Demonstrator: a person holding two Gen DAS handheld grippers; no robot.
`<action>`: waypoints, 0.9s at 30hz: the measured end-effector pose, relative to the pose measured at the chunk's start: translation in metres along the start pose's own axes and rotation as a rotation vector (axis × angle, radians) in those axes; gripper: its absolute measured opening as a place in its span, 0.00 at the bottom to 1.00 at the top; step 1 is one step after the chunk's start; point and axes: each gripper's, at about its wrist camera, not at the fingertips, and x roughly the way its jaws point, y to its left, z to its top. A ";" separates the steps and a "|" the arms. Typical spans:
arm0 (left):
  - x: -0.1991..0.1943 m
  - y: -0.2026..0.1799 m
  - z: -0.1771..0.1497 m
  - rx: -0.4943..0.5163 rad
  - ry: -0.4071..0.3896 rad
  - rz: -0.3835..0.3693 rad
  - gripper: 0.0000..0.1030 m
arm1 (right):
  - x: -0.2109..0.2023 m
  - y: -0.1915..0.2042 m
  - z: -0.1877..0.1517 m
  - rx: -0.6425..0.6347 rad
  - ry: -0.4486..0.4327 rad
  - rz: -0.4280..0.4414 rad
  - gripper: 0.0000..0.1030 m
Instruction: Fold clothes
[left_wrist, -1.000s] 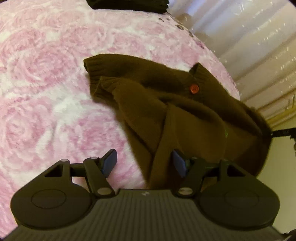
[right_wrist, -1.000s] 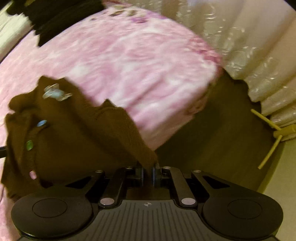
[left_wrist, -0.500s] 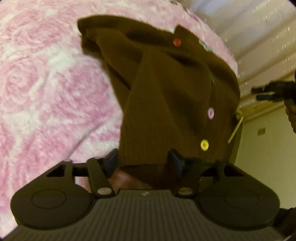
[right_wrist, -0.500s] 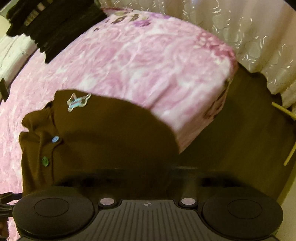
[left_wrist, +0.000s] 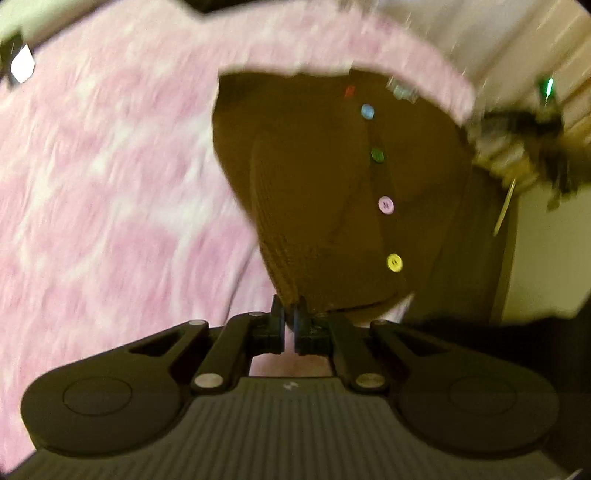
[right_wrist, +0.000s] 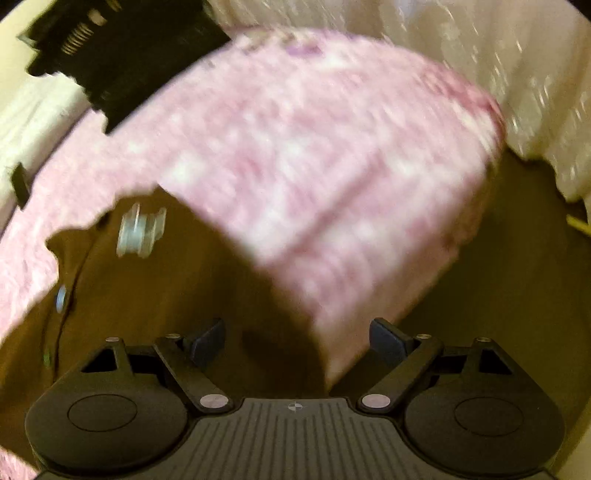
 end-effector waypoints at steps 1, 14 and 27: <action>0.001 0.002 -0.008 -0.004 0.049 0.015 0.02 | -0.001 0.008 0.004 -0.016 -0.021 0.017 0.85; 0.031 0.054 0.091 -0.073 -0.142 0.120 0.39 | 0.093 0.084 0.075 -0.357 0.071 0.207 0.85; 0.193 0.057 0.245 0.230 -0.213 0.029 0.01 | 0.128 0.113 0.087 -0.596 0.095 0.164 0.13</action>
